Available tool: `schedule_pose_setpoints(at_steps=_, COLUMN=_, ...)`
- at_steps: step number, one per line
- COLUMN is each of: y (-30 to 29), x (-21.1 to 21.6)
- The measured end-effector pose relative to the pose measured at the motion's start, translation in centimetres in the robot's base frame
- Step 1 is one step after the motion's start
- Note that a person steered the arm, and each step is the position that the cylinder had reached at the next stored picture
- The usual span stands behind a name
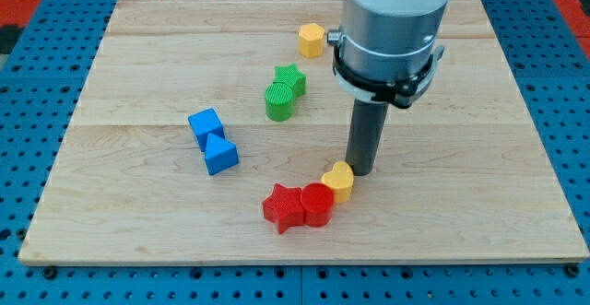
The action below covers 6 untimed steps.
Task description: Move the yellow hexagon to the top left of the green star
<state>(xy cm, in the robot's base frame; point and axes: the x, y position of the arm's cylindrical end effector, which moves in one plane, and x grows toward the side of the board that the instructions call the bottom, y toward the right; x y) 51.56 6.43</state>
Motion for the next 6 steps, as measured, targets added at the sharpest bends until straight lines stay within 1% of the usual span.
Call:
schedule_pose_setpoints(at_steps=1, y=-1.6, x=0.7)
schedule_pose_setpoints(at_steps=2, y=-0.9, x=0.2)
schedule_pose_setpoints(at_steps=3, y=8.2, x=-5.3)
schedule_pose_setpoints(at_steps=4, y=9.5, x=-13.4)
schedule_pose_setpoints(at_steps=5, y=5.3, x=-21.4)
schedule_pose_setpoints(at_steps=6, y=-0.1, x=-24.1)
